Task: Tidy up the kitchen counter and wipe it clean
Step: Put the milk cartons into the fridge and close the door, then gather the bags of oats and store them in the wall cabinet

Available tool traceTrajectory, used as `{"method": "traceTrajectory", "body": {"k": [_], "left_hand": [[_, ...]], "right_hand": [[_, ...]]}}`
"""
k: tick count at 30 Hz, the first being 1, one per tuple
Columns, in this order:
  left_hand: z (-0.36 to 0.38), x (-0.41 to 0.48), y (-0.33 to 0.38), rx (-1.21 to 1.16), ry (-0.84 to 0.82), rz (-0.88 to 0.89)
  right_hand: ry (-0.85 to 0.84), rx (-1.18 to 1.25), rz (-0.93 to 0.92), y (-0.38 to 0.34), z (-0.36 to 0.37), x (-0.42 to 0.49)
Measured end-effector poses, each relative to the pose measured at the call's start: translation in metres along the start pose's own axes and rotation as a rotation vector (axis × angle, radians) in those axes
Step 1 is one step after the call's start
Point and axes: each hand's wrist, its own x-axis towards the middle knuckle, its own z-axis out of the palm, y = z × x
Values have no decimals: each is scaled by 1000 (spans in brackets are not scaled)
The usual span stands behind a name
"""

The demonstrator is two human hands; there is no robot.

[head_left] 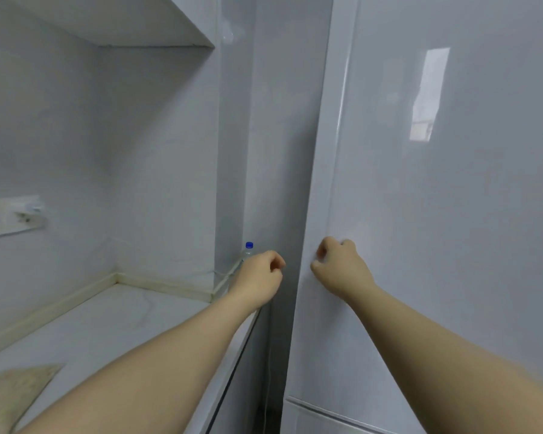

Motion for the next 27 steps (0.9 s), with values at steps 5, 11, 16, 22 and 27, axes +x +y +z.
{"method": "traceTrajectory", "body": {"k": [5,11,16,22,27], "left_hand": [[-4,-10,-4,49,104,-106],[-15,-55,-25,130,238,-254],[-44,-113,-46,210,353,-429],[-87,-196,-49,283,562,-592],[-126,-290,-42,369,698,-720]], "right_hand": [[-140,84,-151,-10,11,1],[-367,226,-283,-23,47,-13],[-567,314,-427,-45,80,-43],[-719,403,-604,-99,94,-106],[-851,444,-794,-146,88,-188]]}}
